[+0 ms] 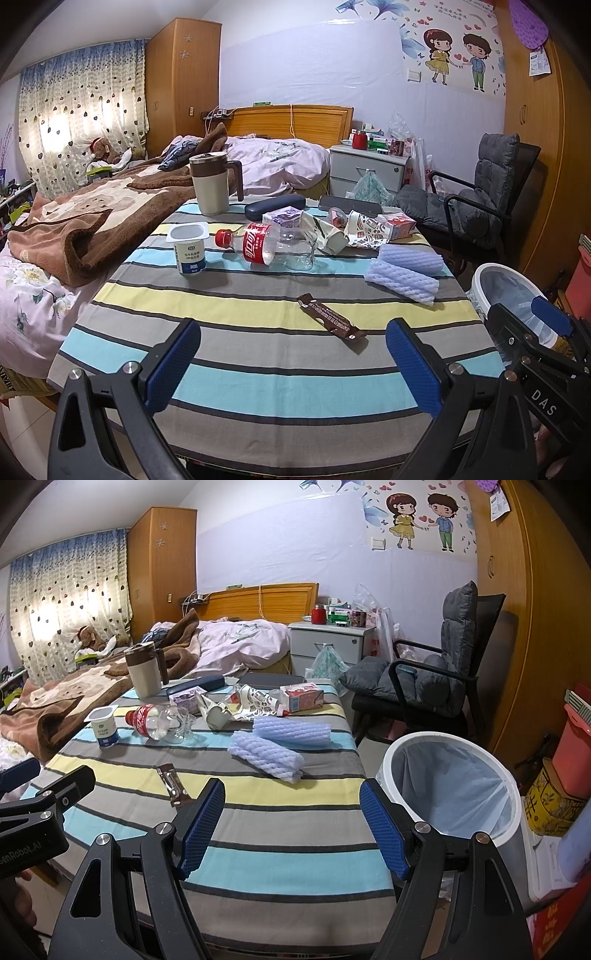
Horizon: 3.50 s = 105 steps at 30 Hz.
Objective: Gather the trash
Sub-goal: 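Grasp the brown snack wrapper with the right tool while the left tool grasps the white yogurt cup, then carry the wrapper and yogurt cup over the white trash bin with both tools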
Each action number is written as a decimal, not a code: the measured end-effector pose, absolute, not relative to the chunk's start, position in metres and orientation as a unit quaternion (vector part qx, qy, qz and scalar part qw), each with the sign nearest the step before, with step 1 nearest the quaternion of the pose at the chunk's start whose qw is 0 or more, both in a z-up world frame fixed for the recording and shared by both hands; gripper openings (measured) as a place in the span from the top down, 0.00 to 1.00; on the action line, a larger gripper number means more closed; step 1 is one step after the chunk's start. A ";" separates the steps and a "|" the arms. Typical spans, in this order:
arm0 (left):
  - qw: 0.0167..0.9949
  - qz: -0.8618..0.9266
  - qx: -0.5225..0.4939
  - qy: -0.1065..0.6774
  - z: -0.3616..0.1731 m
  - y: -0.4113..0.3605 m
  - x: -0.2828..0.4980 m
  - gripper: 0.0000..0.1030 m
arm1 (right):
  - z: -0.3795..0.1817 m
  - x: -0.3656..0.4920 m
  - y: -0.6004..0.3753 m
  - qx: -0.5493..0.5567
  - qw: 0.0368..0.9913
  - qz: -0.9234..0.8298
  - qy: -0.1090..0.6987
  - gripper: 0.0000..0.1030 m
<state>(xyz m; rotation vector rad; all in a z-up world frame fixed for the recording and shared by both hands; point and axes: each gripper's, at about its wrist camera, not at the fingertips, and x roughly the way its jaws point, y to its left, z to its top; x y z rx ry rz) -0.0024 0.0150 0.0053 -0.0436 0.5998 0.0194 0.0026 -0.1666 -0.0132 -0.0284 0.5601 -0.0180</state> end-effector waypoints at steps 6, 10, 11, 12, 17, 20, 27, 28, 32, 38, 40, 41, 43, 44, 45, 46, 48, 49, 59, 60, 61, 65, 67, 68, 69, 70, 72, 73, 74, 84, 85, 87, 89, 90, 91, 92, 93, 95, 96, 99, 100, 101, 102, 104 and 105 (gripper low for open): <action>0.955 0.010 -0.021 0.294 0.003 0.014 -0.003 0.01 | -0.013 0.003 -0.166 -0.015 0.961 -0.010 0.277 0.26; 0.955 0.009 -0.022 0.296 0.003 0.014 -0.003 0.01 | -0.013 0.003 -0.166 -0.015 0.961 -0.010 0.277 0.26; 0.955 0.009 -0.022 0.296 0.003 0.014 -0.003 0.01 | -0.013 0.003 -0.166 -0.015 0.961 -0.010 0.277 0.26; 0.955 0.009 -0.022 0.296 0.004 0.014 -0.002 0.01 | -0.013 0.003 -0.166 -0.015 0.961 -0.009 0.278 0.26; 0.954 0.008 -0.025 0.297 0.004 0.016 -0.001 0.01 | -0.013 0.003 -0.165 -0.016 0.960 -0.009 0.278 0.26; 0.954 0.009 -0.026 0.299 0.002 0.017 0.002 0.01 | -0.013 0.005 -0.164 -0.018 0.960 -0.008 0.281 0.26; 0.953 0.011 -0.029 0.302 -0.001 0.024 0.009 0.01 | -0.014 0.011 -0.163 -0.019 0.958 -0.007 0.285 0.26; 0.952 0.011 -0.030 0.304 -0.002 0.026 0.011 0.01 | -0.015 0.012 -0.163 -0.019 0.958 -0.006 0.286 0.26; 0.950 0.012 -0.028 0.311 -0.007 0.036 0.018 0.01 | -0.017 0.017 -0.162 -0.018 0.957 0.005 0.290 0.26; 0.942 0.010 -0.048 0.333 -0.019 0.069 0.033 0.01 | -0.024 0.026 -0.151 -0.020 0.954 0.040 0.296 0.26; 0.939 0.013 -0.052 0.339 -0.022 0.080 0.038 0.01 | -0.027 0.031 -0.145 -0.023 0.952 0.059 0.299 0.26; 0.938 0.014 -0.053 0.342 -0.024 0.084 0.039 0.01 | -0.029 0.033 -0.141 -0.024 0.951 0.069 0.300 0.26; 0.937 0.012 -0.059 0.344 -0.026 0.096 0.044 0.01 | -0.035 0.040 -0.134 -0.024 0.946 0.091 0.310 0.26; 0.937 0.010 -0.056 0.345 -0.027 0.100 0.046 0.02 | -0.039 0.044 -0.129 -0.021 0.942 0.102 0.319 0.26; 0.937 0.011 -0.054 0.346 -0.027 0.103 0.048 0.02 | -0.041 0.047 -0.126 -0.019 0.939 0.111 0.324 0.26; 0.937 0.012 -0.048 0.345 -0.028 0.107 0.051 0.04 | -0.044 0.049 -0.123 -0.018 0.937 0.118 0.329 0.26; 0.938 0.016 -0.037 0.345 -0.029 0.114 0.058 0.05 | -0.051 0.055 -0.114 -0.024 0.931 0.129 0.340 0.26; 0.938 0.021 -0.034 0.344 -0.030 0.119 0.062 0.05 | -0.053 0.057 -0.111 -0.027 0.929 0.132 0.344 0.26; 0.934 0.032 -0.067 0.351 -0.043 0.163 0.121 0.09 | -0.068 0.080 -0.089 -0.044 0.906 0.157 0.391 0.40; 0.932 0.035 -0.071 0.353 -0.044 0.167 0.128 0.09 | -0.068 0.080 -0.088 -0.048 0.905 0.158 0.392 0.41; 0.931 0.039 -0.073 0.356 -0.047 0.170 0.134 0.09 | -0.068 0.081 -0.086 -0.052 0.904 0.159 0.393 0.42; 0.925 0.047 -0.067 0.371 -0.054 0.173 0.155 0.10 | -0.071 0.083 -0.080 -0.067 0.901 0.163 0.397 0.46; 0.922 0.044 -0.067 0.378 -0.057 0.172 0.163 0.11 | -0.072 0.086 -0.078 -0.069 0.897 0.165 0.403 0.48; 0.922 0.041 -0.068 0.378 -0.058 0.172 0.166 0.13 | -0.073 0.089 -0.076 -0.071 0.896 0.167 0.405 0.49; 0.921 0.039 -0.068 0.381 -0.058 0.173 0.169 0.14 | -0.074 0.091 -0.075 -0.073 0.895 0.167 0.407 0.51; 0.921 0.038 -0.068 0.381 -0.058 0.173 0.173 0.15 | -0.074 0.093 -0.075 -0.075 0.894 0.167 0.410 0.52; 0.921 0.046 -0.060 0.382 -0.059 0.173 0.180 0.17 | -0.075 0.096 -0.075 -0.077 0.891 0.166 0.415 0.56; 0.920 0.046 -0.061 0.384 -0.060 0.174 0.183 0.20 | -0.076 0.097 -0.075 -0.078 0.889 0.166 0.419 0.58; 0.920 0.047 -0.063 0.385 -0.061 0.174 0.185 0.21 | -0.077 0.098 -0.075 -0.077 0.887 0.166 0.423 0.61; 0.917 0.039 -0.059 0.394 -0.067 0.171 0.197 0.50 | -0.077 0.097 -0.076 -0.070 0.886 0.172 0.425 0.78; 0.917 0.038 -0.060 0.392 -0.066 0.171 0.196 0.51 | -0.076 0.097 -0.076 -0.068 0.886 0.173 0.425 0.78; 0.918 0.034 -0.061 0.390 -0.066 0.171 0.197 0.51 | -0.076 0.097 -0.076 -0.067 0.886 0.173 0.424 0.78; 0.921 0.036 -0.057 0.383 -0.063 0.169 0.194 0.51 | -0.076 0.098 -0.077 -0.065 0.887 0.174 0.423 0.78; 0.922 0.035 -0.054 0.381 -0.061 0.168 0.192 0.51 | -0.076 0.097 -0.077 -0.064 0.888 0.174 0.422 0.78; 0.924 0.031 -0.051 0.378 -0.059 0.166 0.189 0.51 | -0.075 0.097 -0.078 -0.062 0.889 0.173 0.419 0.78; 0.926 0.028 -0.050 0.373 -0.056 0.164 0.186 0.51 | -0.074 0.096 -0.078 -0.060 0.890 0.172 0.417 0.78; 0.928 0.025 -0.043 0.368 -0.052 0.160 0.181 0.51 | -0.072 0.096 -0.080 -0.058 0.892 0.172 0.414 0.79; 0.931 0.018 -0.039 0.361 -0.046 0.155 0.174 0.51 | -0.069 0.095 -0.082 -0.054 0.895 0.169 0.409 0.79; 0.932 0.011 -0.040 0.359 -0.042 0.151 0.169 0.51 | -0.067 0.094 -0.084 -0.052 0.897 0.167 0.405 0.79; 0.937 -0.003 -0.038 0.348 -0.030 0.139 0.154 0.51 | -0.058 0.090 -0.089 -0.047 0.905 0.159 0.392 0.79; 0.938 -0.007 -0.037 0.345 -0.025 0.136 0.150 0.51 | -0.056 0.088 -0.091 -0.046 0.907 0.157 0.388 0.79; 0.939 -0.012 -0.038 0.343 -0.022 0.132 0.146 0.51 | -0.052 0.087 -0.094 -0.045 0.910 0.153 0.383 0.79; 0.939 -0.018 -0.042 0.341 -0.017 0.129 0.143 0.51 | -0.050 0.085 -0.094 -0.044 0.912 0.151 0.379 0.79; 0.940 -0.031 -0.044 0.338 -0.010 0.121 0.136 0.51 | -0.043 0.083 -0.101 -0.041 0.917 0.144 0.369 0.79; 0.941 -0.034 -0.042 0.335 -0.006 0.116 0.132 0.51 | -0.040 0.083 -0.104 -0.039 0.919 0.142 0.365 0.79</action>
